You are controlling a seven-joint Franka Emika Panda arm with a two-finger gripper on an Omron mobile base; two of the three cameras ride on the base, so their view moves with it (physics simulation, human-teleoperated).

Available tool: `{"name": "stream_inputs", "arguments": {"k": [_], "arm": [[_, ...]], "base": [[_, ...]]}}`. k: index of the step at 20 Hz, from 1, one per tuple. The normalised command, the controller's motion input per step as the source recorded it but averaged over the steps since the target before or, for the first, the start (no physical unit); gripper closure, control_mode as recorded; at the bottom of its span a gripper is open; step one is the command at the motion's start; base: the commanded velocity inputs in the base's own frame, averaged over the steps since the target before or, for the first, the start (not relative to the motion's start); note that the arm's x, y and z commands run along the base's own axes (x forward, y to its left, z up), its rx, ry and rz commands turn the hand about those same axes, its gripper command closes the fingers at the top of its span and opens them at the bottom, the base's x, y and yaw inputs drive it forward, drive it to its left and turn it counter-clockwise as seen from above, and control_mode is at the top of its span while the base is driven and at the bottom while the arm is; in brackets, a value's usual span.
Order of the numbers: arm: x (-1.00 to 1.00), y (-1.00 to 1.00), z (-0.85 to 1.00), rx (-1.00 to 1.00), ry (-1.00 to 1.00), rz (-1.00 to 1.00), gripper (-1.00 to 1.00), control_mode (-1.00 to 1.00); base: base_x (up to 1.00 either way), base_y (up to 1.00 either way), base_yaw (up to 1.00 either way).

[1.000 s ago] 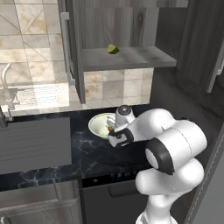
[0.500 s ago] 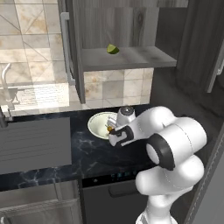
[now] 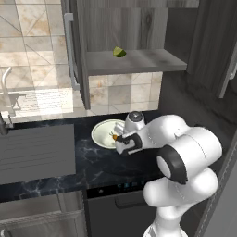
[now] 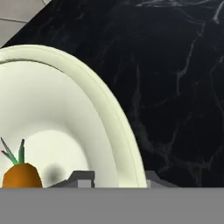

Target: Pick the carrot from the cabinet and place it in the bowl. Then pick the bowl and place it in the sink. Then turn on the sink facuet.

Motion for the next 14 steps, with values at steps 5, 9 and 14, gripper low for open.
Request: {"name": "stream_inputs", "arguments": {"k": [5, 9, 14], "arm": [[-0.67, 0.0, 0.63, 0.0, -0.11, -0.02, 1.0, -1.0], [-0.8, 0.02, 0.74, 0.0, -0.11, -0.08, 1.0, -1.0], [-0.87, 0.0, 0.99, 0.06, -0.12, -0.18, 1.0, -1.0]], "base": [[0.0, 0.0, 0.0], [0.0, 0.0, 0.0], [0.0, 0.0, 0.0]]}}
